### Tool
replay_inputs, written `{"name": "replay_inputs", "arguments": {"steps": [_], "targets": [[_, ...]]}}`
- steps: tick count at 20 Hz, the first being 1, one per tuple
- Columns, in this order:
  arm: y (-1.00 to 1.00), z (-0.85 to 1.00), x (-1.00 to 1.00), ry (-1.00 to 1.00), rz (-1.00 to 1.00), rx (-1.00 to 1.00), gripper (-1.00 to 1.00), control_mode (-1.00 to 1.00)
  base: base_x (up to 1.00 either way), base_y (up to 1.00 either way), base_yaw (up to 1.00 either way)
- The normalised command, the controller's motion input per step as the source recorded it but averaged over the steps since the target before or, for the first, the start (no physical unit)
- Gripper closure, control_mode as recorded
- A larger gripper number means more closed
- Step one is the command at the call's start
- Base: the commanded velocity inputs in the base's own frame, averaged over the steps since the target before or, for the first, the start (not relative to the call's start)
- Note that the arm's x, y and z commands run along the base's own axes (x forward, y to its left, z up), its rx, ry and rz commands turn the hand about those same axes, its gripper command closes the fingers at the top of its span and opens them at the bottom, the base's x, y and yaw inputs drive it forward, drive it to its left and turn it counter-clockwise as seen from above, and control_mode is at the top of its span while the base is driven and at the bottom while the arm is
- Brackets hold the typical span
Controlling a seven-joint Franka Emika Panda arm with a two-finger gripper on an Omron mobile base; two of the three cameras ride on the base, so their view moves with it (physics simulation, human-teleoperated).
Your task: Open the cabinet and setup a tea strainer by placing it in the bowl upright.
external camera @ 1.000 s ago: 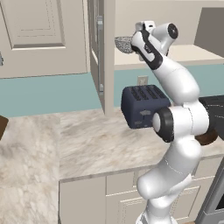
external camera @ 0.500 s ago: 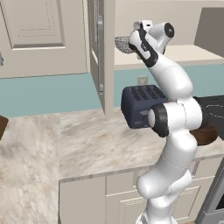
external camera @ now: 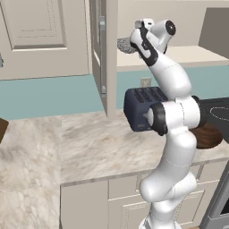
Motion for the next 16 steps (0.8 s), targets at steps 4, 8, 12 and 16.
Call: {"name": "replay_inputs", "arguments": {"steps": [4, 8, 12, 16], "targets": [[0.01, 0.0, 0.07, 0.01, 0.0, 0.0, 1.0, -1.0, 0.0, 0.0, 0.0], [0.0, 0.0, 0.0, 0.0, 0.0, 0.0, 1.0, -1.0, 0.0, 0.0, 0.0], [-0.04, 0.0, -0.01, 0.0, 0.0, 0.0, 1.0, -1.0, 0.0, 0.0, 0.0], [-0.02, 0.0, -0.16, -0.04, 0.0, 0.0, 1.0, -1.0, 0.0, 0.0, 0.0]]}}
